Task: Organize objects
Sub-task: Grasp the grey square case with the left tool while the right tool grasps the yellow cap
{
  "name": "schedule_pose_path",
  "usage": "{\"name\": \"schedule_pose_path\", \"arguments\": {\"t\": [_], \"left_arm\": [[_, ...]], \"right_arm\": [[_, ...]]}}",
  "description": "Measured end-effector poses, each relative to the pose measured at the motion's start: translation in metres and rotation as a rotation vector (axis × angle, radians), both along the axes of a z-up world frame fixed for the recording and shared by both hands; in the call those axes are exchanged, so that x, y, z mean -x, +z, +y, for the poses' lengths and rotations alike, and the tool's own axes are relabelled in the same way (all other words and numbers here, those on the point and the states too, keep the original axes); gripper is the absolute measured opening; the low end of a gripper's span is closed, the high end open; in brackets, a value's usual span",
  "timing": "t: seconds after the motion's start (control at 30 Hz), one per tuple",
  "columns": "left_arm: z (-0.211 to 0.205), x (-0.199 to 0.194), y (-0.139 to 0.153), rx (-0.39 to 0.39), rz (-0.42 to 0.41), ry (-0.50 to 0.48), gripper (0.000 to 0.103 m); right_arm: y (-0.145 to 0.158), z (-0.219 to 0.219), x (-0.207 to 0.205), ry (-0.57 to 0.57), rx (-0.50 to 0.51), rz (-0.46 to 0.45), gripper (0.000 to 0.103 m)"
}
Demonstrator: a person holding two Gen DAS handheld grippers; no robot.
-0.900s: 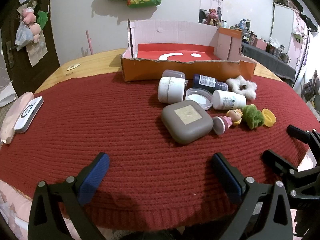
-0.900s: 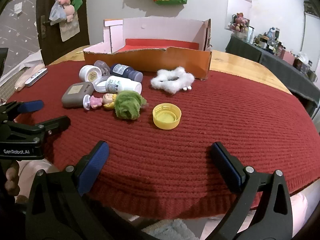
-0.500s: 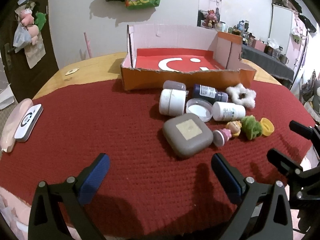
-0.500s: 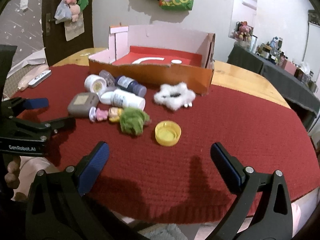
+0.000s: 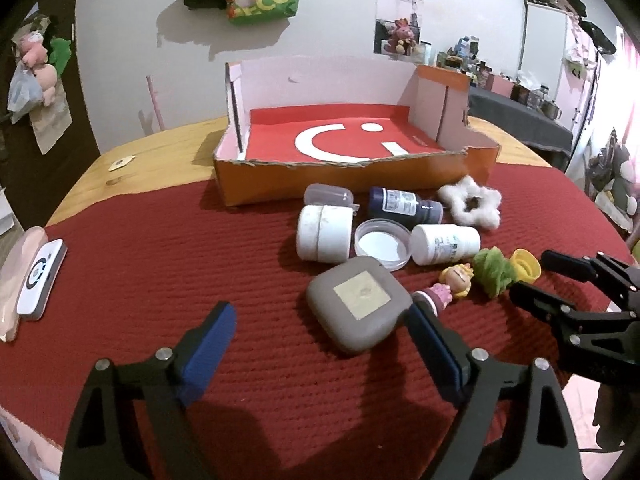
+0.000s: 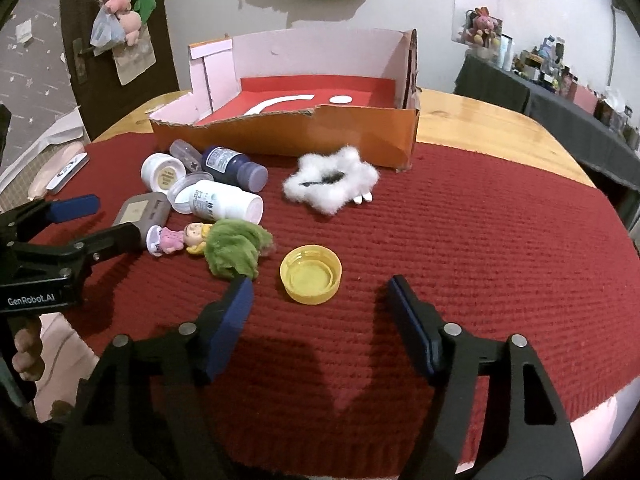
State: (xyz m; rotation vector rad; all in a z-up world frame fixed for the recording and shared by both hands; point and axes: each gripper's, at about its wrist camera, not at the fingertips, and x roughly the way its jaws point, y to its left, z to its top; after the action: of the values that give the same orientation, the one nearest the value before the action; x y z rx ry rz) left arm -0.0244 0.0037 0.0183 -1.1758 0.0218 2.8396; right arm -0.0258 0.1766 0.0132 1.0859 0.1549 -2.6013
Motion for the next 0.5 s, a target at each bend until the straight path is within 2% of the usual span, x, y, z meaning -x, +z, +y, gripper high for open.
{"name": "schedule_pose_path", "arguments": {"t": [0.5], "left_arm": [[0.008, 0.017, -0.009, -0.006, -0.033, -0.039, 0.085]], "right_arm": [[0.001, -0.002, 0.010, 0.015, -0.031, 0.011, 0.037]]}}
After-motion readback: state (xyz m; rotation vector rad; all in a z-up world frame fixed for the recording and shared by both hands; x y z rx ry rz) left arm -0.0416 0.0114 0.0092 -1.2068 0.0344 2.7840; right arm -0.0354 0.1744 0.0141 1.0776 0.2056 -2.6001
